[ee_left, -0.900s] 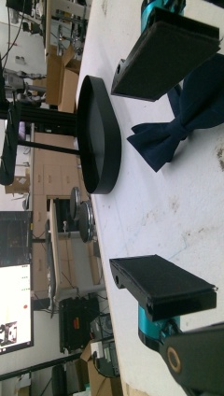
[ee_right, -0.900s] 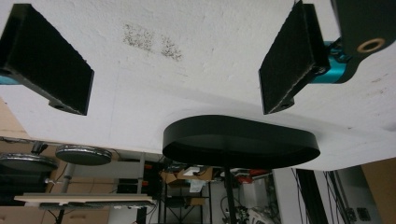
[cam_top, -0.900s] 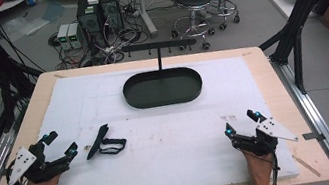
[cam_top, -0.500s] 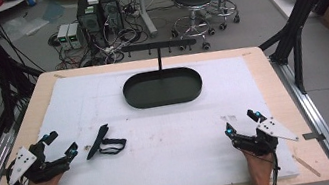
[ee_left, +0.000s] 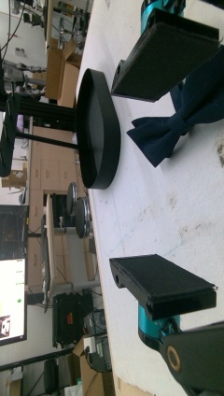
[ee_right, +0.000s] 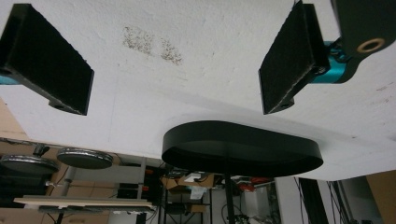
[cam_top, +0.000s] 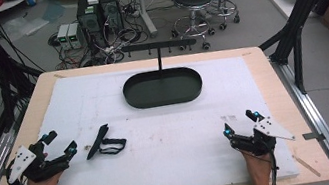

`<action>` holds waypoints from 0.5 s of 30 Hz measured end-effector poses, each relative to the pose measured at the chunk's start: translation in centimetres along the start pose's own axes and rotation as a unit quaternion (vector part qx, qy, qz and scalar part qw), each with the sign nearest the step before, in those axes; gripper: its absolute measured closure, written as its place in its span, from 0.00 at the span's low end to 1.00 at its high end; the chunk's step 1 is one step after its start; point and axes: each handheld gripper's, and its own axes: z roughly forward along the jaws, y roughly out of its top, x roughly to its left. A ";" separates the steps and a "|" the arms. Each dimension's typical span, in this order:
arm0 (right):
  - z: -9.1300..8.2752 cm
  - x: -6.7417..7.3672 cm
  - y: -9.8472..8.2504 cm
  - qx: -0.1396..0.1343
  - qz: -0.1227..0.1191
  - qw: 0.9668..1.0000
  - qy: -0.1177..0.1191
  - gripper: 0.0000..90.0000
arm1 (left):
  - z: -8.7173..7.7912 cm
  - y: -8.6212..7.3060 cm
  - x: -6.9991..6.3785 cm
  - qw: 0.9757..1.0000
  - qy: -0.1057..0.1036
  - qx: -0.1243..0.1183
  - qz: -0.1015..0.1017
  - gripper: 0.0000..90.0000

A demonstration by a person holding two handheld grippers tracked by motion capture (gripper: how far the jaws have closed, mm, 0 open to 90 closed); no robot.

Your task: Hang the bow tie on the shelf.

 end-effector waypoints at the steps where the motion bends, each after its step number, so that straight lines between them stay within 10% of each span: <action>1: 0.0 0.0 0.0 0.000 0.000 1.000 0.000 0.10 | 0.0 0.0 0.0 1.000 0.000 0.001 -0.002 0.17; 15: 0.1 0.0 0.0 0.008 -0.001 1.000 0.003 0.10 | 0.1 2.5 -0.9 1.000 -0.001 0.028 -0.008 0.16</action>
